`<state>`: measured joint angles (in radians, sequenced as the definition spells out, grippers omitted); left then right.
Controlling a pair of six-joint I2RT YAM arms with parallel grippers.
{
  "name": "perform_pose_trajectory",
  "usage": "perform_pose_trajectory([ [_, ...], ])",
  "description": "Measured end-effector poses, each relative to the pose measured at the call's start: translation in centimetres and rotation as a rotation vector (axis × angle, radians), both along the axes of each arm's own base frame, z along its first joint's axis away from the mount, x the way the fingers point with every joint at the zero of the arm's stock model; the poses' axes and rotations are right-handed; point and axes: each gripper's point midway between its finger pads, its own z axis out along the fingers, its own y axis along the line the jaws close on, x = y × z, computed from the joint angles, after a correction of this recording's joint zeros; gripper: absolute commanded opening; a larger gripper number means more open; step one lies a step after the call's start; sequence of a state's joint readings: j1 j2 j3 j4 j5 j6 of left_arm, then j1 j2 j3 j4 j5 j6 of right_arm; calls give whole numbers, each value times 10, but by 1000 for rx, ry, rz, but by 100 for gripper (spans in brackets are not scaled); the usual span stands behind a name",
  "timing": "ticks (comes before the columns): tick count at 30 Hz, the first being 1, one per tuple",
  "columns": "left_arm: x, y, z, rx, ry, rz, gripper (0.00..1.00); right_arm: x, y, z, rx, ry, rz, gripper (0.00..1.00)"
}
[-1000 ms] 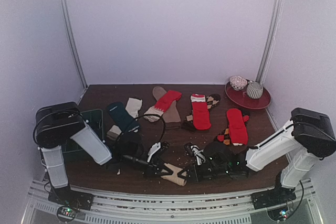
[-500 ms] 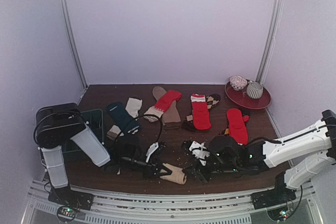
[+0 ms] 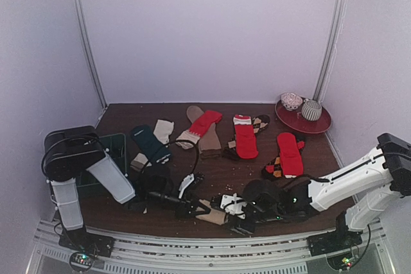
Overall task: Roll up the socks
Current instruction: Roll a pair of socks at the center of the board.
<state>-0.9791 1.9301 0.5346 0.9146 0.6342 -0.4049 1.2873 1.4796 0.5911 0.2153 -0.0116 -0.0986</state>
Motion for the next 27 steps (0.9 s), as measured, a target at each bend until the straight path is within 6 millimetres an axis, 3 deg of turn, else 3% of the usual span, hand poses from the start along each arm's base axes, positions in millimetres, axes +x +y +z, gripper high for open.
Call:
perform_pose_trajectory([
  [10,0,0,0,0,1,-1,0,-5,20,14,30,-21,57,65],
  [15,0,-1,0,2,2,-3,0,-4,25,16,34,-21,54,72],
  [22,0,-1,-1,8,8,-6,0,0,26,-6,-19,-14,34,70],
  [27,0,-1,-1,10,9,-5,0,4,29,-7,-5,-13,3,64],
])
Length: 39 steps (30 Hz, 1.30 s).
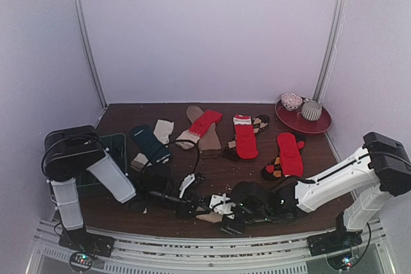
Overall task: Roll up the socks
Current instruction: Roll a pair of socks at the center of the board.
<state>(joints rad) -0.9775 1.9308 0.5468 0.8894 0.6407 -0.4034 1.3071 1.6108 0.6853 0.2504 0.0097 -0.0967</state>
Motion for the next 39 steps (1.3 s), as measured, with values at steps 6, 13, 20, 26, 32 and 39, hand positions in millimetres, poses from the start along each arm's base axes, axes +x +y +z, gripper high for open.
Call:
perform_pose_trajectory([
  [6,0,0,0,1,1,-1,0,5,0,-1,7,-3,-38,66],
  [13,0,0,0,0,0,-2,0,8,-5,6,12,-26,-63,69],
  [20,0,0,0,0,-3,-4,0,10,-9,26,34,-58,-62,71],
  [26,0,0,0,0,-4,-5,0,9,-11,11,-8,-49,-60,72],
  [32,0,0,0,0,-6,-6,0,10,-15,-11,-61,-35,-64,71],
  [39,0,0,0,-1,-8,-7,0,11,-12,-17,-63,-29,-66,60],
])
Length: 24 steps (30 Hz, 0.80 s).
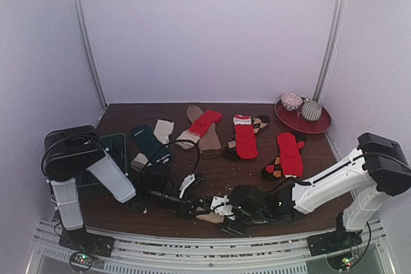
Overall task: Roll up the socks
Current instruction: Roll a pair of socks at the center of the board, then pick up a pair of socks from the center of the board.
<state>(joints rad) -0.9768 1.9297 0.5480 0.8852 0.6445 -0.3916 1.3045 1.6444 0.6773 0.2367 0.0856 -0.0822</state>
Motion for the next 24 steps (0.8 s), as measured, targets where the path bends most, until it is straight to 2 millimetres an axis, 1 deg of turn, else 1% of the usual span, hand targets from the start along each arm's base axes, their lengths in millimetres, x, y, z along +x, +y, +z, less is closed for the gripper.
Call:
perform_pose_trajectory([
  [3,0,0,0,0,0,0,0,-1,2,-6,-7,8,4,39],
  [4,0,0,0,1,0,-1,0,0,3,-7,-1,16,-1,34],
  [6,0,0,0,1,1,-1,0,1,4,-7,9,31,-15,29],
  [7,0,0,0,1,1,-2,0,1,4,-7,15,40,-22,28],
  [9,0,1,0,1,-3,-2,14,3,4,-7,27,58,-33,28],
  [11,0,2,0,3,-11,1,21,3,4,-7,54,91,-45,27],
  [16,3,4,4,13,-64,12,47,-1,7,-8,133,166,-50,27],
  [20,9,7,6,36,-122,26,55,-3,9,-11,175,208,-51,27],
  [21,10,7,8,40,-141,29,60,-3,9,-11,182,214,-50,27],
  [24,15,9,16,49,-210,41,67,-4,9,-10,204,230,-51,26],
])
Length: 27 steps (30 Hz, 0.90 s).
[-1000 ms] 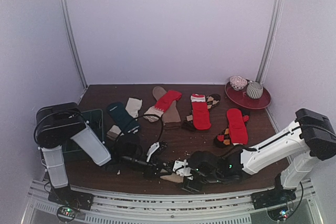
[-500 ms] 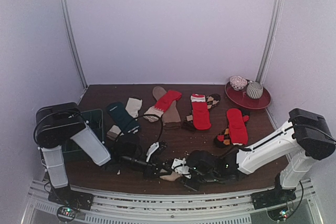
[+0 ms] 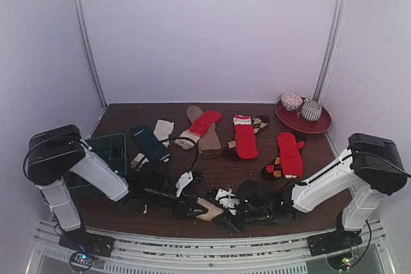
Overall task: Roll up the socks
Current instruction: Pick up a pair of socks from the center of the board.
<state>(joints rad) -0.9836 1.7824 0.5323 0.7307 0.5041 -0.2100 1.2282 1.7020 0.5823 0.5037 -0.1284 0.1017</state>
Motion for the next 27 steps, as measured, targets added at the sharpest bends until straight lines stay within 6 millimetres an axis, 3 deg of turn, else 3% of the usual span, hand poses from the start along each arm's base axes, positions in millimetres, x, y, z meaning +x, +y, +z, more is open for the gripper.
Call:
perform_pose_trajectory([
  [2,3,4,10,-7,-53,13,75,-2,1,0,8,10,6,26],
  [5,5,15,28,-30,-134,41,97,-4,1,0,12,18,18,26],
  [6,4,21,36,-41,-161,52,98,-5,2,0,13,21,23,26],
  [14,9,59,95,-151,-342,197,98,-6,2,1,4,6,66,27],
  [23,24,81,131,-195,-417,351,98,-16,8,1,-18,-22,191,29],
  [27,7,76,146,-263,-451,247,82,-22,10,1,-21,-50,278,30],
])
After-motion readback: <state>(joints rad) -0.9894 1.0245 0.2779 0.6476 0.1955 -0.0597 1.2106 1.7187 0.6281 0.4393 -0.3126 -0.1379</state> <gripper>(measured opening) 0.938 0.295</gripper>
